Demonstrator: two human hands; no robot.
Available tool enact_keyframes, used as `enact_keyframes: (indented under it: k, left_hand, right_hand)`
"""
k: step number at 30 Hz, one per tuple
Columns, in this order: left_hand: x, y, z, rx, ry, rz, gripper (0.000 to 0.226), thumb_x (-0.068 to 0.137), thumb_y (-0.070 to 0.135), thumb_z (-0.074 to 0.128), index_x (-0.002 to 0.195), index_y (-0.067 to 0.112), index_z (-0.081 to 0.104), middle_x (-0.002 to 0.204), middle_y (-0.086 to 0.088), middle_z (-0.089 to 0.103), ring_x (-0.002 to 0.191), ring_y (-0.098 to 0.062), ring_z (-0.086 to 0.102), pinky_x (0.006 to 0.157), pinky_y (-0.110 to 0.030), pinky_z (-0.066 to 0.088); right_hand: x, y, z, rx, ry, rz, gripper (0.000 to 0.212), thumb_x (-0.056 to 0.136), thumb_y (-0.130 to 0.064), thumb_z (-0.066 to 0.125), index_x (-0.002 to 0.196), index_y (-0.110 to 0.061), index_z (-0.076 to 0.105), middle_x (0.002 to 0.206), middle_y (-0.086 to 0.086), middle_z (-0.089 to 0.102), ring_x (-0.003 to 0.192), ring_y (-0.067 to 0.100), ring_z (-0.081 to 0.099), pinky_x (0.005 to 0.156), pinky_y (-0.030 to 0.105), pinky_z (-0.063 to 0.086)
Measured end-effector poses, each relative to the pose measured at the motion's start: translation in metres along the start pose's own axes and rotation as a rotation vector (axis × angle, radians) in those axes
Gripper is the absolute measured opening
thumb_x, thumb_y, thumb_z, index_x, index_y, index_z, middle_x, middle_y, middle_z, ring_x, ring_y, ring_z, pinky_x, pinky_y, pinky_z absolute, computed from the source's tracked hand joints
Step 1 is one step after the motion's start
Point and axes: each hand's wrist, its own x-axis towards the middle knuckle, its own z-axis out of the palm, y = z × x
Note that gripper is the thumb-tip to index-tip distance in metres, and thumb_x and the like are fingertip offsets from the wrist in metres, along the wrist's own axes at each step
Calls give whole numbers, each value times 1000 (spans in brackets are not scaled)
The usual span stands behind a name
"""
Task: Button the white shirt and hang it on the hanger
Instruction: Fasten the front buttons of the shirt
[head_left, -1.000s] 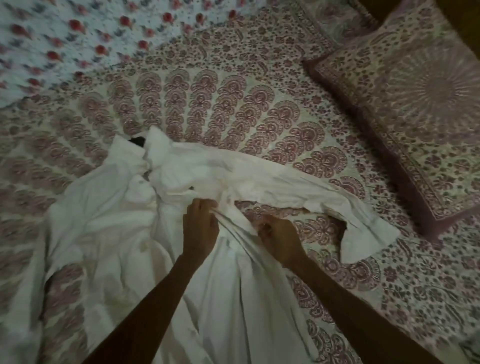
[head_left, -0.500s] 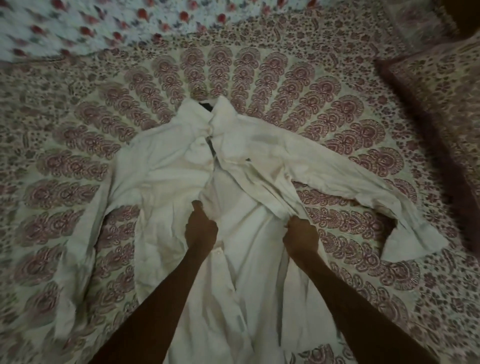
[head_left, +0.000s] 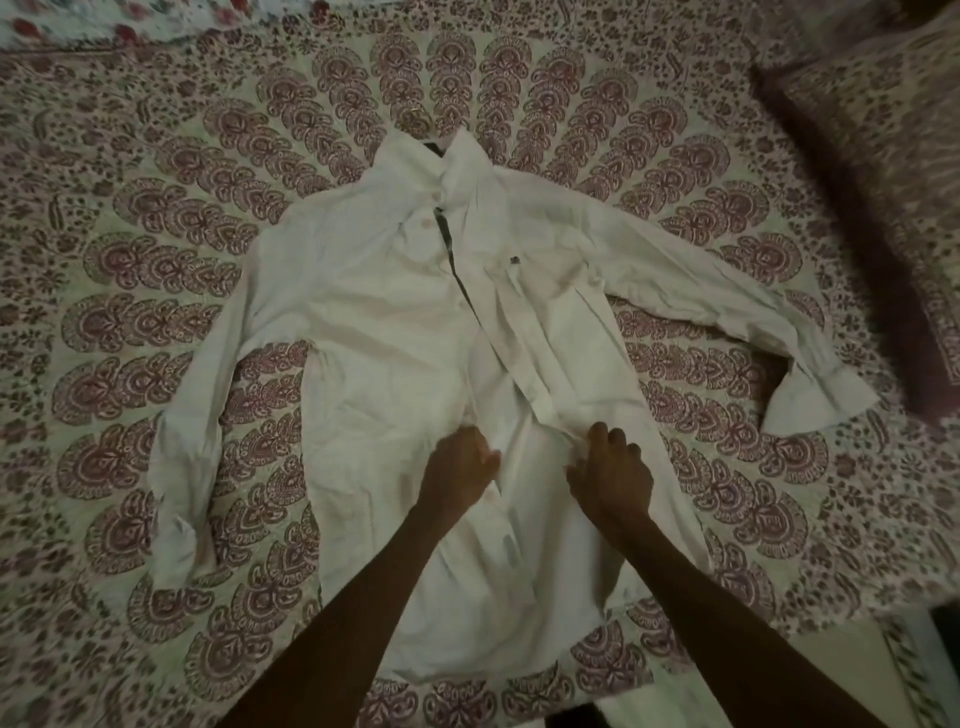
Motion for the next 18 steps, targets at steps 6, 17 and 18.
enact_keyframes:
  k: [6, 17, 18]
  left_hand:
    - [-39, -5, 44, 292, 1, -77, 39, 88, 30, 58, 119, 7, 49, 116, -9, 59, 108, -26, 59, 88, -32, 46]
    - [-84, -8, 53, -241, -139, -46, 14, 86, 27, 63, 92, 14, 61, 87, 3, 66, 88, -19, 65, 81, -33, 53]
    - [-94, -15, 62, -162, -63, -29, 15, 90, 27, 57, 92, 12, 60, 91, 0, 66, 92, -22, 64, 82, -35, 52]
  right_hand:
    - [-28, 19, 19, -112, -63, 83, 20, 91, -16, 50, 111, -13, 51, 106, 6, 61, 94, 27, 62, 75, 36, 49]
    - [-77, 46, 36, 101, -137, -27, 38, 86, -33, 58, 119, -16, 48, 110, 5, 56, 101, 28, 57, 80, 38, 51]
    - [-86, 50, 40, 75, -142, 23, 42, 85, -29, 58, 121, -14, 44, 113, 7, 55, 102, 30, 57, 81, 39, 50]
